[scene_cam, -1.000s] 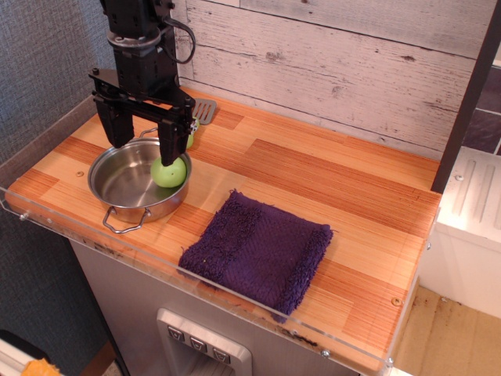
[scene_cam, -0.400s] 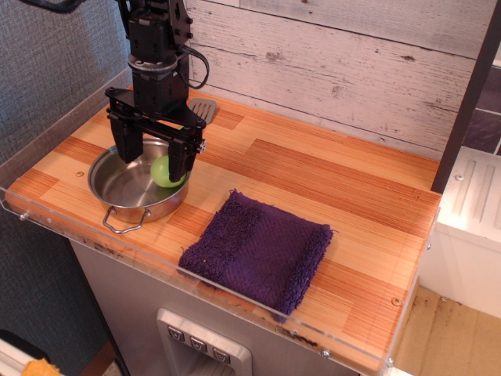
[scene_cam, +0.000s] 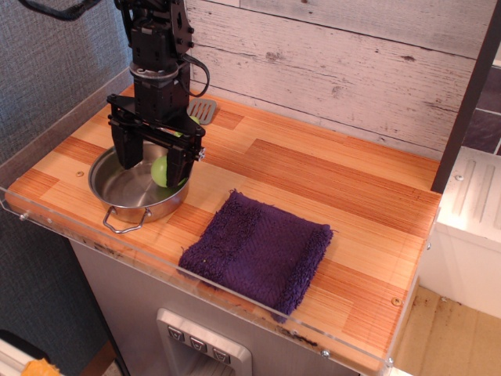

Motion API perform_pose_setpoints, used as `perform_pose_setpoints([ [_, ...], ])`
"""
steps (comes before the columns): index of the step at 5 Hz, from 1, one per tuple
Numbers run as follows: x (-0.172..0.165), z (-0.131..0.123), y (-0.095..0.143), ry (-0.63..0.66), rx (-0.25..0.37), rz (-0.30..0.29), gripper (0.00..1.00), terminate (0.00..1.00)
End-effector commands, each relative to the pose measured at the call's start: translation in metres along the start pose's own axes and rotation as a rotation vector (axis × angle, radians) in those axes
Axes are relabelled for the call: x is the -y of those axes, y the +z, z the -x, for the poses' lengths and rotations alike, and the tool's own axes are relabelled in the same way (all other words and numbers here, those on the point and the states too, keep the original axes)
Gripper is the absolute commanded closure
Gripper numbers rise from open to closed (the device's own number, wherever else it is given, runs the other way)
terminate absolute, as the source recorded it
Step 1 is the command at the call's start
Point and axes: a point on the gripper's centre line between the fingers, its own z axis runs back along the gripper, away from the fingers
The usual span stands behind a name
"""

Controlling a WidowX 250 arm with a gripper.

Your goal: Put the green vegetable onto the cloth.

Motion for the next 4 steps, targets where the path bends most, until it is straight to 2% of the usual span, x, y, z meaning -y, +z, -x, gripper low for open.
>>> perform_pose_setpoints([
  [1,0.001,-0.006,-0.003,-0.007,0.043,-0.008,0.0,0.0],
  [4,-0.001,-0.016,-0.02,0.015,0.014,0.003,0.0,0.0],
])
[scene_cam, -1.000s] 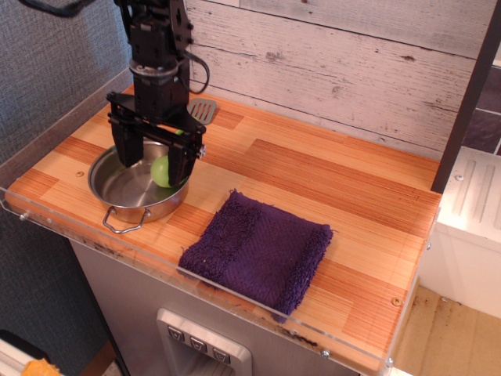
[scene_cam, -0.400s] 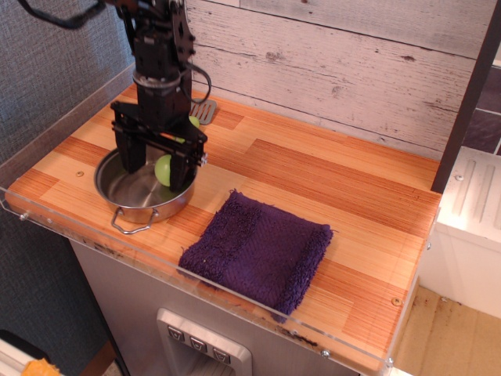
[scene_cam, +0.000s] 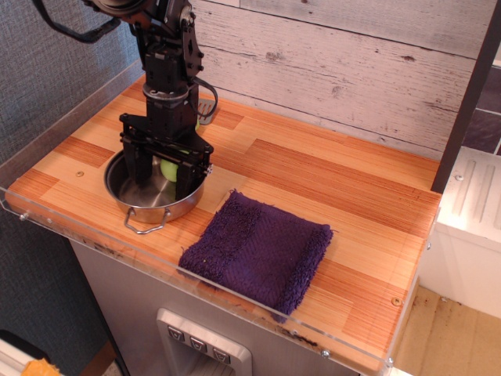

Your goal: Put the green vegetable onto the cloth.

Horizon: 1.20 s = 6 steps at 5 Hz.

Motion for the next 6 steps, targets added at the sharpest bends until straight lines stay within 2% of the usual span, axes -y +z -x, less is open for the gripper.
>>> perform_pose_setpoints([
  [1,-0.004,-0.001,0.006,0.019,0.053,0.024,1.0,0.0],
  [3,-0.004,0.003,0.018,0.029,0.101,0.047,1.0,0.0],
  [5,-0.004,0.009,0.062,0.034,0.223,0.061,1.0,0.0],
  [6,-0.006,0.01,0.06,0.025,0.202,0.082,0.0,0.0],
])
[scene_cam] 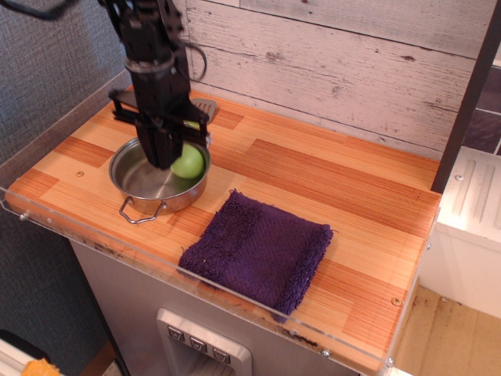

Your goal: Put the green vegetable onto the cloth.

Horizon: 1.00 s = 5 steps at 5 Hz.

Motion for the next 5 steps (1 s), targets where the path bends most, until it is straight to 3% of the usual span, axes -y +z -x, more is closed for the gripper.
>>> perform_pose_setpoints([
  [1,-0.01,0.0,0.002,-0.003,-0.006,0.009,0.0,0.0],
  [5,-0.016,-0.003,-0.026,-0.005,-0.071,0.005,0.0,0.0],
])
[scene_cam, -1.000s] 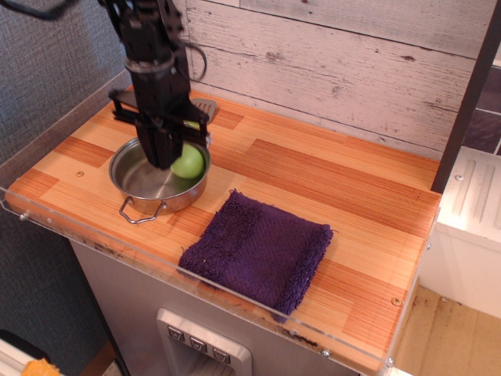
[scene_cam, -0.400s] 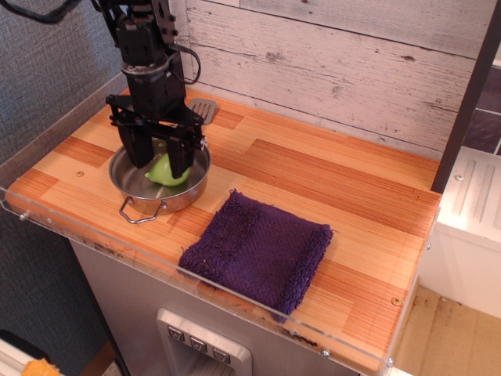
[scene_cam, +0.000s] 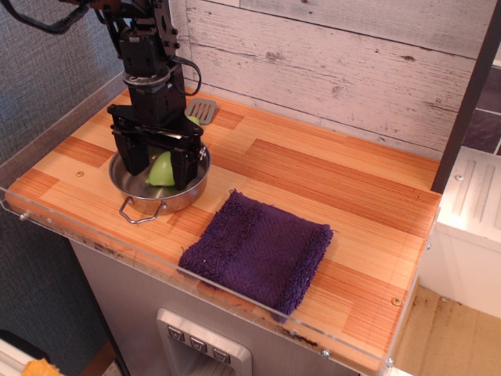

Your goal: Put the green vegetable onto the cloth.

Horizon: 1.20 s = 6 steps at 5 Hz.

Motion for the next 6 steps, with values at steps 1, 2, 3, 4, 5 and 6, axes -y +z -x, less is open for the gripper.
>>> perform_pose_setpoints([
  [1,-0.014,-0.014,0.002,0.02,0.031,-0.037,0.0,0.0],
  [2,-0.012,-0.02,0.003,0.016,0.044,-0.033,1.0,0.0],
  [3,0.004,-0.021,0.017,-0.027,0.075,-0.034,1.0,0.0],
  [4,0.018,-0.023,0.041,-0.053,0.119,-0.031,1.0,0.0],
  [5,0.044,-0.019,0.074,-0.074,0.181,-0.019,1.0,0.0],
  [6,0.078,-0.001,0.076,-0.095,0.141,-0.015,1.0,0.0],
])
